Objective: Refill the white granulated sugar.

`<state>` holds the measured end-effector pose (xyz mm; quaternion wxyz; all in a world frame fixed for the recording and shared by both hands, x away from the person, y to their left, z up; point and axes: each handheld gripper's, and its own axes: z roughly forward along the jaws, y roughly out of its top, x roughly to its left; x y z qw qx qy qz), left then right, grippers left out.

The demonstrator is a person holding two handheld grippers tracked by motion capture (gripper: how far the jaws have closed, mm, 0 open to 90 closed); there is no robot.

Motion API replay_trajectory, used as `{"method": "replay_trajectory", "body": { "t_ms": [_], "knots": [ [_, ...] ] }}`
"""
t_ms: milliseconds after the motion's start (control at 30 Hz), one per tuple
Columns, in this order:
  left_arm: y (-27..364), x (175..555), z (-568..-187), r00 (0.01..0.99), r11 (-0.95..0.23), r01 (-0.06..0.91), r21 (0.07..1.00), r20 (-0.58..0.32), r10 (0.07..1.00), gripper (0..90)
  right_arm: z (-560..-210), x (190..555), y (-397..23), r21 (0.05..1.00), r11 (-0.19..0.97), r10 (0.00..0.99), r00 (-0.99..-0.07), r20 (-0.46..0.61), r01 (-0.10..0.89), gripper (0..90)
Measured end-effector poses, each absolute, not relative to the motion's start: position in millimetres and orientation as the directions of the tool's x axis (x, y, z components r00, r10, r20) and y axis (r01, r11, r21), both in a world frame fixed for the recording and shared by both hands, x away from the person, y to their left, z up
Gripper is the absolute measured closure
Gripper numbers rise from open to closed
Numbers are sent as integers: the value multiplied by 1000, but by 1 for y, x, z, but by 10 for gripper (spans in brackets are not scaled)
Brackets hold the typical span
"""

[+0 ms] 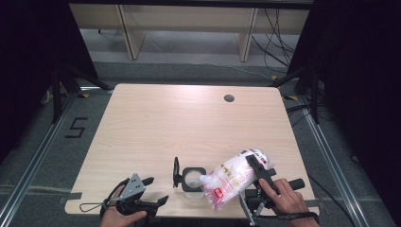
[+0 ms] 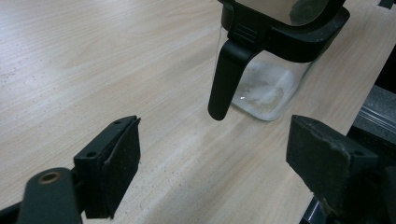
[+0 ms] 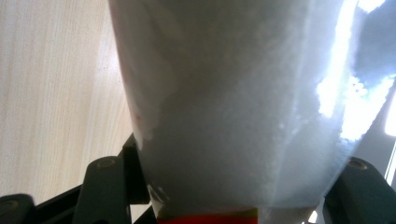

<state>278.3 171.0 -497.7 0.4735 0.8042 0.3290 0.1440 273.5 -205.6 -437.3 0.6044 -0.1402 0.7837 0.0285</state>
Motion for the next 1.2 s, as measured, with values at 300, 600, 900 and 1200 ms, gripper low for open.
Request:
{"method": "replay_trajectory", "body": {
  "t_ms": [300,600,900,1200],
  "knots": [
    [170,278,-498,727,-318,414,853,-99,680,170,-439,274,-205,-129,957,-190,-227,-955,-260,400],
    [169,278,-499,723,-303,415,858,-109,683,170,-435,273,-202,-176,943,-238,-201,-950,-284,400],
    [170,278,-498,726,-314,414,854,-102,680,170,-438,271,-203,-121,960,-178,-218,-959,-252,400],
    [172,279,-498,720,-327,416,849,-87,689,170,-435,272,-203,-140,955,-198,-211,-957,-262,400]
  ]
}}
